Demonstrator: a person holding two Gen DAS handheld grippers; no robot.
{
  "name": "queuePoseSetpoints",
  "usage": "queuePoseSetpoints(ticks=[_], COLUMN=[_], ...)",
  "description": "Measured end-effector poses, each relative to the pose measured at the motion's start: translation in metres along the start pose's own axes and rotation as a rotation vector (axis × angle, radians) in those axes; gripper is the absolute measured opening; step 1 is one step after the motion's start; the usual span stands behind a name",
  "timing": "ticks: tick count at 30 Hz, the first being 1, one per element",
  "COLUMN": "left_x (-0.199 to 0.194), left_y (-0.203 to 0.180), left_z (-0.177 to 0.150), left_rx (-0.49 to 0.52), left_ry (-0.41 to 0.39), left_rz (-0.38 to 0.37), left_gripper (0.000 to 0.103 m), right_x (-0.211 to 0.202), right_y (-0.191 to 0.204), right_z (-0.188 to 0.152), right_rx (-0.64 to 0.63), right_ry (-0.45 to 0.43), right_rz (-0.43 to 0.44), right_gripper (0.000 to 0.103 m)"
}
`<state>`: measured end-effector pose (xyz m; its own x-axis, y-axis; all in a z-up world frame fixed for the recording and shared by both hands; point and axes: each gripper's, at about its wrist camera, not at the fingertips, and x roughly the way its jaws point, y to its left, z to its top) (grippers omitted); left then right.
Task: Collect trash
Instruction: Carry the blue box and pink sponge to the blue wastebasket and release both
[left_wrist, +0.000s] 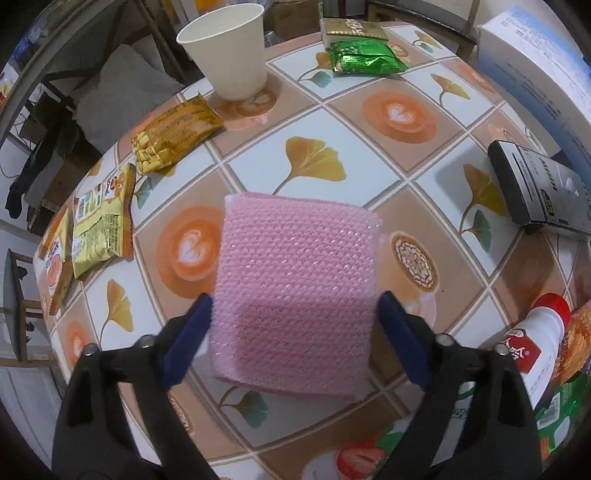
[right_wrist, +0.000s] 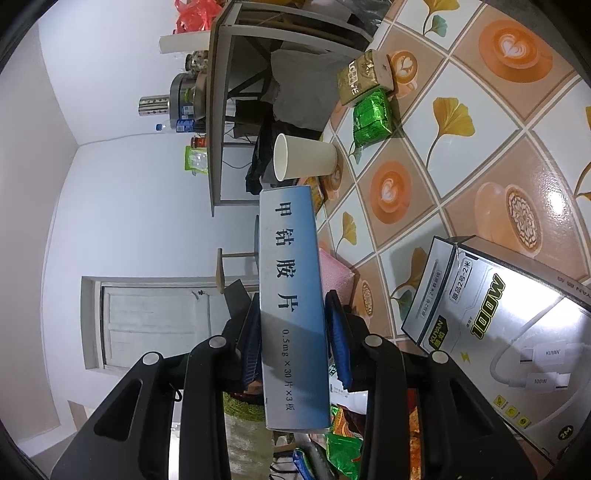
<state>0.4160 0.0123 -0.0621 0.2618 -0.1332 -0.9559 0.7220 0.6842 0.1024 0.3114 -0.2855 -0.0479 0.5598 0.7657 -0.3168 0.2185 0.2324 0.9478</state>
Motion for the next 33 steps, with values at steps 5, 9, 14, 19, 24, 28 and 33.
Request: queuePoseSetpoints(ticks=[5, 9, 14, 19, 24, 28, 33], left_x=[-0.008, -0.021, -0.052, -0.095, -0.138, -0.164, -0.179], left_y=[0.001, 0.003, 0.004, -0.013, -0.046, -0.078, -0.129], left_z=[0.004, 0.003, -0.002, -0.009, -0.012, -0.008, 0.008], left_rx=[-0.022, -0.043, -0.098, -0.145, -0.137, -0.142, -0.139], left_ry=[-0.02, -0.056, -0.123, -0.208, -0.282, -0.321, -0.341], left_rz=[-0.01, -0.017, -0.037, -0.116, -0.162, -0.218, -0.285], left_gripper=[0.079, 0.078, 0.078, 0.077, 0.077, 0.077, 0.078], right_x=[-0.004, -0.009, -0.023, -0.045, -0.081, -0.119, -0.182], right_y=[0.002, 0.004, 0.011, 0.02, 0.03, 0.029, 0.011], right_z=[-0.003, -0.006, -0.013, -0.024, -0.037, -0.051, -0.071], right_rx=[-0.007, -0.013, -0.032, -0.055, -0.085, -0.099, -0.088], right_ry=[-0.006, -0.011, -0.024, -0.045, -0.084, -0.13, -0.198], right_rz=[0.018, 0.028, 0.049, 0.079, 0.123, 0.151, 0.159], right_gripper=[0.033, 0.033, 0.032, 0.032, 0.032, 0.032, 0.032])
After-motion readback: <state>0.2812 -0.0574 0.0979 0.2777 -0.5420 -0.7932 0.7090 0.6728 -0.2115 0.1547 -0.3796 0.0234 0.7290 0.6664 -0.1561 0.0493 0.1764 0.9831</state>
